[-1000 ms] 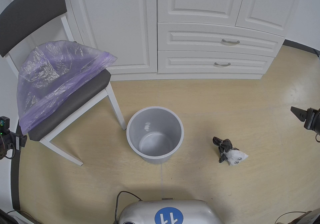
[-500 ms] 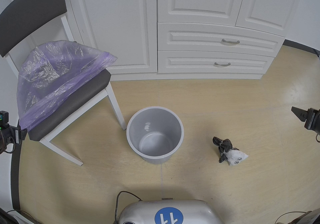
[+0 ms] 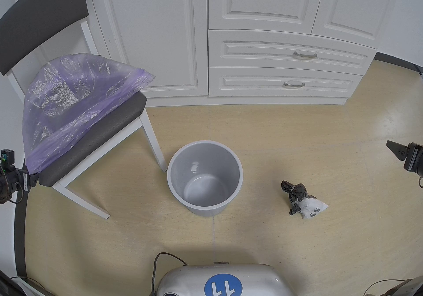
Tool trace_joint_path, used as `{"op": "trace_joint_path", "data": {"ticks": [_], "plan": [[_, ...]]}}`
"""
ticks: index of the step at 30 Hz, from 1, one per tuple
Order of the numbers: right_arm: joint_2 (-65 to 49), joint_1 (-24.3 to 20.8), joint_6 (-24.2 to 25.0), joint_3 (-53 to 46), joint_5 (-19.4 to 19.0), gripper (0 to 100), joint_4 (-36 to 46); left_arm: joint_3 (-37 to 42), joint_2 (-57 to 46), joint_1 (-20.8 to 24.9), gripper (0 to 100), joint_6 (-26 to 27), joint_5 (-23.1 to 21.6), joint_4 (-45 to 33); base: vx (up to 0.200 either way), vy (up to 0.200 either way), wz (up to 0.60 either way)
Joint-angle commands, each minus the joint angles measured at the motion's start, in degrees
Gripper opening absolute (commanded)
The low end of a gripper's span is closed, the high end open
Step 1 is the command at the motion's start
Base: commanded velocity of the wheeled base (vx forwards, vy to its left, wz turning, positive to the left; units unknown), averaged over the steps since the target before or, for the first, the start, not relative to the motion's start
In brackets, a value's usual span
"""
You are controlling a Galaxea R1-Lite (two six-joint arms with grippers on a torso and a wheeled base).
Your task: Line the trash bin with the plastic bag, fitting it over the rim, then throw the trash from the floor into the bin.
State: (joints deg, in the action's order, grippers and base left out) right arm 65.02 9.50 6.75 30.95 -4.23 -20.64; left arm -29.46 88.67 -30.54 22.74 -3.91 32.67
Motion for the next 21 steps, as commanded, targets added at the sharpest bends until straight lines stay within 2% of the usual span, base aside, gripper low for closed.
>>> {"op": "trace_joint_path", "data": {"ticks": [1,2,3,7,12,21], "plan": [[-0.3,0.5,0.0,-0.1,-0.1,100,-0.1,0.2,4.2,0.0,100,-3.0,0.0,6.0,0.0,0.0,0.0],[-0.3,0.5,0.0,-0.1,-0.1,100,-0.1,0.3,4.2,0.0,100,-3.2,0.0,6.4,0.0,0.0,0.0],[-0.7,0.5,0.0,-0.1,-0.1,100,0.0,1.1,4.8,0.0,100,-5.2,-0.2,10.0,0.0,0.0,0.0],[-1.6,0.5,0.0,-0.2,-0.8,100,0.0,2.7,5.0,-0.1,100,-6.1,-0.5,13.6,0.0,0.0,0.0],[-2.7,0.5,0.0,-0.3,-1.7,100,0.1,3.6,3.3,-0.4,100,-8.7,-3.8,14.9,0.0,0.0,0.0],[-2.3,0.4,-0.2,-0.6,-1.7,100,0.0,1.1,4.8,-0.2,100,-8.7,-3.4,16.8,0.0,0.0,0.0]]}}
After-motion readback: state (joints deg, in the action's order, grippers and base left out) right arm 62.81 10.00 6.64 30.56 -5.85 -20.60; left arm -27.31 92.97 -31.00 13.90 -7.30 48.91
